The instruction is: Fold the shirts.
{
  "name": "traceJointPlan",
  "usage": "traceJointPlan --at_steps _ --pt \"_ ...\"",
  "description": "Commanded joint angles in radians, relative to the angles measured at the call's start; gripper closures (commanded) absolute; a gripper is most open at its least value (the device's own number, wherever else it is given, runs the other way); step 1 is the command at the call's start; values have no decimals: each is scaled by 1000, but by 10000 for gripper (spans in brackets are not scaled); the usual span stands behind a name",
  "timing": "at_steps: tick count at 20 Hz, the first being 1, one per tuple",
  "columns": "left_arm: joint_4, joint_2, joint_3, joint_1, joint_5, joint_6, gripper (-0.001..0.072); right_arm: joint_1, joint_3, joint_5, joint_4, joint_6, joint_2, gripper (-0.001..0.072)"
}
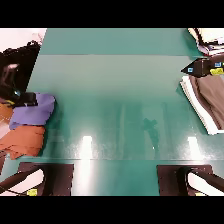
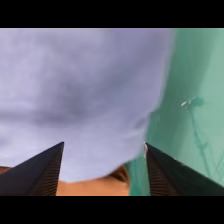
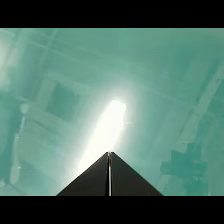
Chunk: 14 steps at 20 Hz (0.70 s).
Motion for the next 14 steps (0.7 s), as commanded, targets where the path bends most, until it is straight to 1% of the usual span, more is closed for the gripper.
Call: traceJointPlan --at_steps 1,2,3,4,5,7,10,12,14 --pt "16 1 -159 28 122 -4 111 1 0 -18 0 0 0 698" --pt "16 1 -180 28 129 -12 112 1 0 -20 0 0 0 698" --pt "16 1 -183 28 123 -21 260 1 0 -22 0 0 0 698" --pt "15 2 -180 28 114 -26 535 1 0 -24 0 0 0 698" --pt "7 2 -173 28 99 -26 672 1 0 -24 0 0 0 698" --pt "-8 2 -122 28 43 -26 684 1 0 -24 0 0 0 698" --pt "-77 36 65 24 -51 -24 685 1 2 -24 3 0 1 698" --pt "-111 103 239 -13 -77 -24 684 1 2 -31 10 0 7 698" --pt "-137 160 410 -86 -99 -25 685 1 2 -68 10 0 23 698"
